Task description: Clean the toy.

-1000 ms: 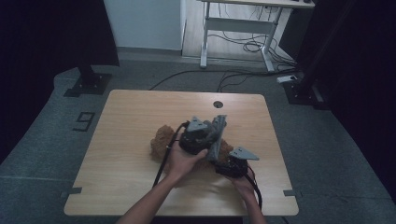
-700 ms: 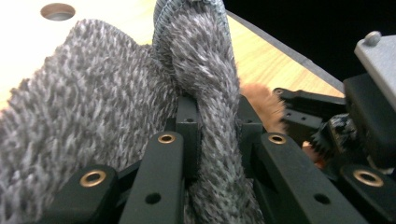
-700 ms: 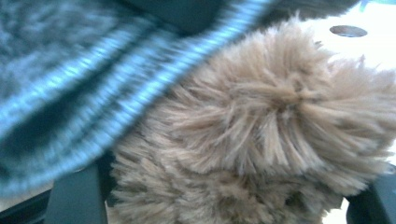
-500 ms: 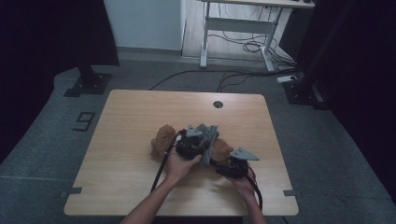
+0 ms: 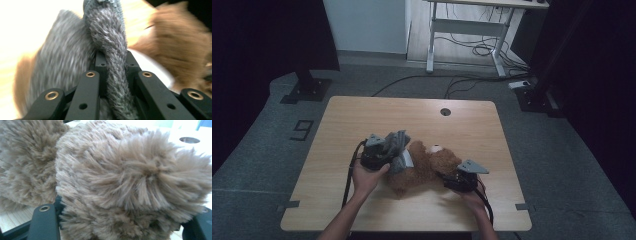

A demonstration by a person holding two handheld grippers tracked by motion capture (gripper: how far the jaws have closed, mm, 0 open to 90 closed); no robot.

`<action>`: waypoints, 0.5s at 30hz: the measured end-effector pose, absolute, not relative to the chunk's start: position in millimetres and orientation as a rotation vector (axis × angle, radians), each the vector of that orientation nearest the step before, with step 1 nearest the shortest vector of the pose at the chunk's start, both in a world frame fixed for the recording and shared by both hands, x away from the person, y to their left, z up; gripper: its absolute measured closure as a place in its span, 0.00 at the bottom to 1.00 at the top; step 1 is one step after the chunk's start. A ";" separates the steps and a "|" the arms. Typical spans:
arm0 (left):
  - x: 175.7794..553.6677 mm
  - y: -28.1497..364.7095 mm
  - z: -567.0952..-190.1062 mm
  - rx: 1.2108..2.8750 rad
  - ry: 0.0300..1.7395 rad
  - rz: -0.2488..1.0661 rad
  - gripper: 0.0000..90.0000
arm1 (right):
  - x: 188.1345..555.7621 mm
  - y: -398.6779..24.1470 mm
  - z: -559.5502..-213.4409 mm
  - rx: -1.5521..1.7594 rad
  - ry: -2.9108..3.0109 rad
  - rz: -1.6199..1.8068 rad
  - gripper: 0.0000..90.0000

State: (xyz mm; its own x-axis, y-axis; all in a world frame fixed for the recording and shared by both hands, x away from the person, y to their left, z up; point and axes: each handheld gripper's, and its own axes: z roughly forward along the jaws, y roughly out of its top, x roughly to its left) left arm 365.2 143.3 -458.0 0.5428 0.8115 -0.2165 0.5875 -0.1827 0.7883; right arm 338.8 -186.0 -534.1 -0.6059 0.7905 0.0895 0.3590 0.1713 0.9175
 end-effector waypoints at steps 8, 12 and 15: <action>362.3 170.7 -452.9 1.798 1.177 0.292 0.87 | 338.2 -183.5 -533.6 1.074 2.038 1.421 0.34; 353.4 155.2 -418.0 1.768 1.078 0.322 0.87 | 339.7 -184.5 -534.5 1.093 2.033 1.423 0.34; 349.3 133.4 -395.7 1.775 0.995 0.332 0.86 | 340.2 -184.8 -534.8 1.100 2.031 1.423 0.34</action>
State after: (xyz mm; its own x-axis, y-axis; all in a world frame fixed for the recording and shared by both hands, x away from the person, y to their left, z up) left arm 349.3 133.4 -395.7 0.6191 0.7534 -0.2217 0.4694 -0.1287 0.8736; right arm 340.2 -184.8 -534.8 -0.5956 0.7977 0.0948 0.3616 0.1609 0.9184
